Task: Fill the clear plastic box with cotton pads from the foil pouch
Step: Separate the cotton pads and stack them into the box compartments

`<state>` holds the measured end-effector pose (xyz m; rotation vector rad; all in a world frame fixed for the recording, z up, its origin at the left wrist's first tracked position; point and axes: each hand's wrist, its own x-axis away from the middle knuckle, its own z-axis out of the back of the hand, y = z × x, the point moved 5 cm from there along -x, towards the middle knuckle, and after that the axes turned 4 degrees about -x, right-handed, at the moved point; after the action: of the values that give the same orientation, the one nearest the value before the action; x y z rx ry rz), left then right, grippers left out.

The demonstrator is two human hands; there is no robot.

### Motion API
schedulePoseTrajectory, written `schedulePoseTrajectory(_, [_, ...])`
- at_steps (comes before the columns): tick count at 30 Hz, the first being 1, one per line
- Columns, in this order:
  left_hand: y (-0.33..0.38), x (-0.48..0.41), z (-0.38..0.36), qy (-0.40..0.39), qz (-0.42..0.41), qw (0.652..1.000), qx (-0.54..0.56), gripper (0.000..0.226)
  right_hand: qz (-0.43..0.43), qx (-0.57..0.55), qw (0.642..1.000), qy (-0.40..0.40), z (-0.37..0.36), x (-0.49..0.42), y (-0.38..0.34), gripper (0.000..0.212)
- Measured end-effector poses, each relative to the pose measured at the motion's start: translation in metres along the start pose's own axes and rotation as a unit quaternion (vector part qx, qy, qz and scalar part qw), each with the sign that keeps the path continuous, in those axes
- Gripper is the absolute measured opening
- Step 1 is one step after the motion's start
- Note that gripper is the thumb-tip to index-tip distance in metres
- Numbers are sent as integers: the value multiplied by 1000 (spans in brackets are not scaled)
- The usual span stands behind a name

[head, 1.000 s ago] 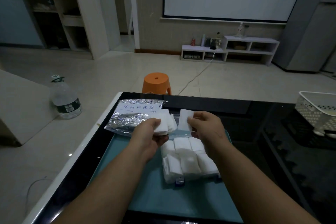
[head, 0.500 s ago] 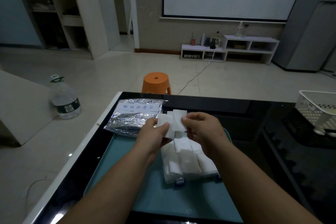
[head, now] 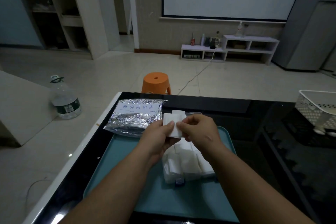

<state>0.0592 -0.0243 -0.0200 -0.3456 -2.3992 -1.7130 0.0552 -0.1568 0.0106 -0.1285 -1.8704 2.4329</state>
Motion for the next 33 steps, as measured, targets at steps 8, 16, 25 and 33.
schedulePoseTrajectory(8, [3,0,1,26,3,999,19,13,-32,-55,996,59,16,-7,5,12])
schedulePoseTrajectory(16, [3,3,1,7,18,1000,9,18,-93,-116,988,-35,1,-1,9,3])
schedulePoseTrajectory(25, [6,2,8,53,-8,998,-26,9,-85,-115,990,-21,2,-2,8,4])
schedulePoseTrajectory(33, [10,6,5,62,-36,990,-120,16,-74,-85,993,-27,1,0,7,11])
